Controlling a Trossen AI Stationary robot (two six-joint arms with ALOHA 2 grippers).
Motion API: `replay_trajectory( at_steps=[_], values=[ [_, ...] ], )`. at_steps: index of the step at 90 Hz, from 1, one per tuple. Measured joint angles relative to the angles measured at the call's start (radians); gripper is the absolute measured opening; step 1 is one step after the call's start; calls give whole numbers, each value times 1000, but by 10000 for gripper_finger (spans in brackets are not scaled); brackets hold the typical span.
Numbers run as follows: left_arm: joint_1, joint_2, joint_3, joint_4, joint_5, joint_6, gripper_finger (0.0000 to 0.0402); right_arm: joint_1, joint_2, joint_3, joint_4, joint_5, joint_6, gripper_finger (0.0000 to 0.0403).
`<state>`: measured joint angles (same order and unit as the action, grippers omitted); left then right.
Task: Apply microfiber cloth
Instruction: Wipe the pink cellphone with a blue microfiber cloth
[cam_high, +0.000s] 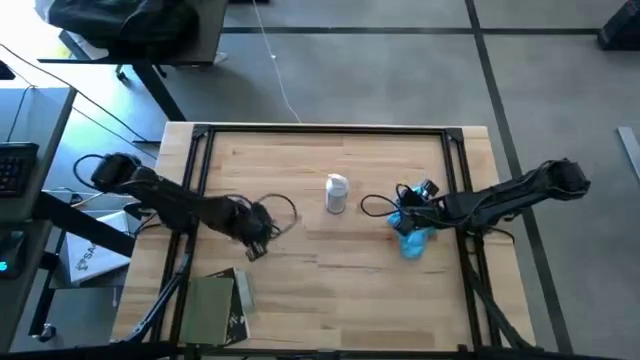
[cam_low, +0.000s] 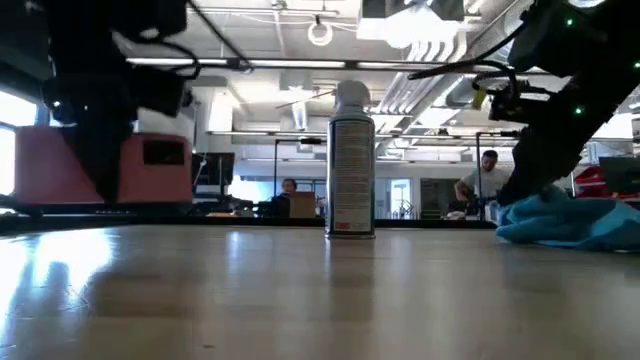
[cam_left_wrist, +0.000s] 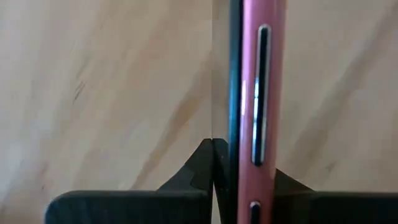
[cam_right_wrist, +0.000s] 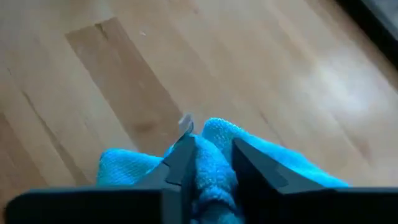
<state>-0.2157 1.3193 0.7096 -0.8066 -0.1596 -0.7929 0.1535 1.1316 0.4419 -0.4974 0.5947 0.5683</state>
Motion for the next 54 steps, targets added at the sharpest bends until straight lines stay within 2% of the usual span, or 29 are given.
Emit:
replay_trajectory(
  at_steps=[10, 24, 40, 54],
  values=[
    [84, -88, -115, -14, 87, -41, 11, 31, 0, 0, 12, 0, 13, 129],
    [182, -189, -213, -11, 201, -58, 12, 90, 0, 0, 75, 34, 16, 163],
    [255, -248, -256, -34, 181, -78, 22, 120, 0, 0, 133, 52, 16, 192],
    [317, -253, -256, -128, 167, -87, 51, 123, 0, 0, 135, 51, 5, 210]
  ],
)
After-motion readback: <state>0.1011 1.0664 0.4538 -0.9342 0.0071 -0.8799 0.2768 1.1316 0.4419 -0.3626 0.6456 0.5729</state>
